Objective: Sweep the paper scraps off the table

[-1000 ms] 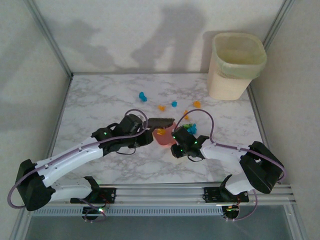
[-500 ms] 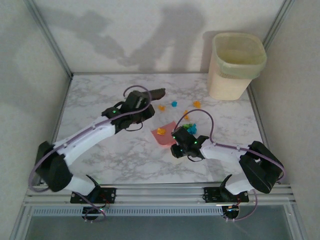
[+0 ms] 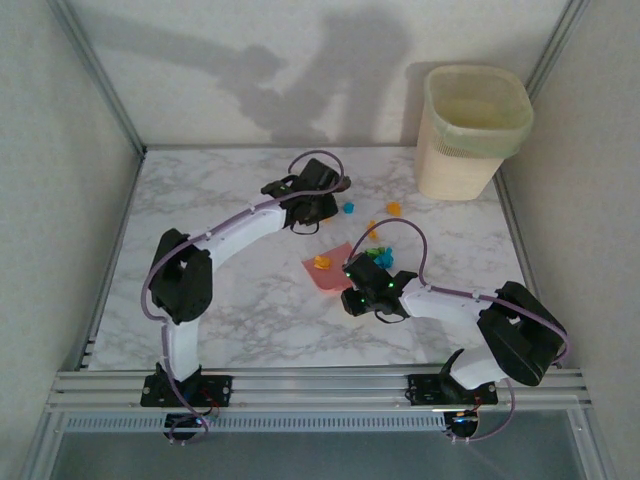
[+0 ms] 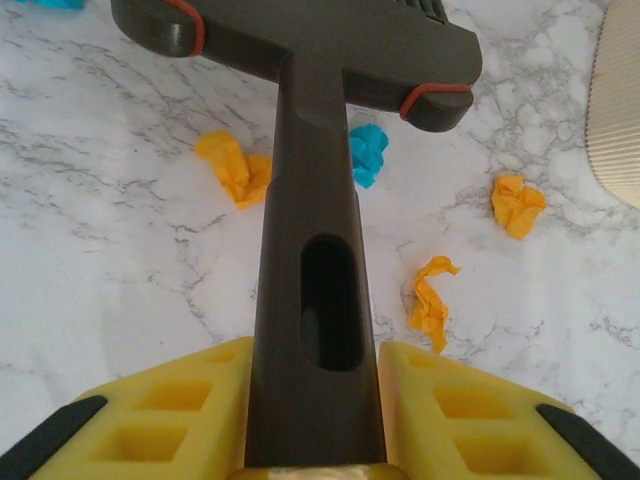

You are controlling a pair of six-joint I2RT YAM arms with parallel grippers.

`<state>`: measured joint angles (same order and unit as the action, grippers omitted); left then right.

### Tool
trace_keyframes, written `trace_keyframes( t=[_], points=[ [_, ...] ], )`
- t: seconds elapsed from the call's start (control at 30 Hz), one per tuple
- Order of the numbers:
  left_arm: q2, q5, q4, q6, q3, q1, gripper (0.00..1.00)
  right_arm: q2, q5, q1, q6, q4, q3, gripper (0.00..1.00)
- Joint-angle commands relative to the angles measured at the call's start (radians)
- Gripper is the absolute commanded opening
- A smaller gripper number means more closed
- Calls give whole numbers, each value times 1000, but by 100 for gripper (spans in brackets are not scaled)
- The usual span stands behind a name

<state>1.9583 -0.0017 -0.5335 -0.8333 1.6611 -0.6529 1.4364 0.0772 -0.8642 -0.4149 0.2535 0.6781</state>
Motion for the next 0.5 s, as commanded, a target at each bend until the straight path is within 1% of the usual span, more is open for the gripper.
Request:
trace_keyframes(
  t=[0.0,0.3,0.47],
  points=[
    [-19,30,-1,10,-25,3,0,21,1,11,-15,63,-25,0],
    [-156,96,94,-18,-239,-20,0,23,3,11,-17,64,-25,0],
    [-225,102,95,-20,-318,-45,0,20,5,11,-19,64,-25,0]
  ],
)
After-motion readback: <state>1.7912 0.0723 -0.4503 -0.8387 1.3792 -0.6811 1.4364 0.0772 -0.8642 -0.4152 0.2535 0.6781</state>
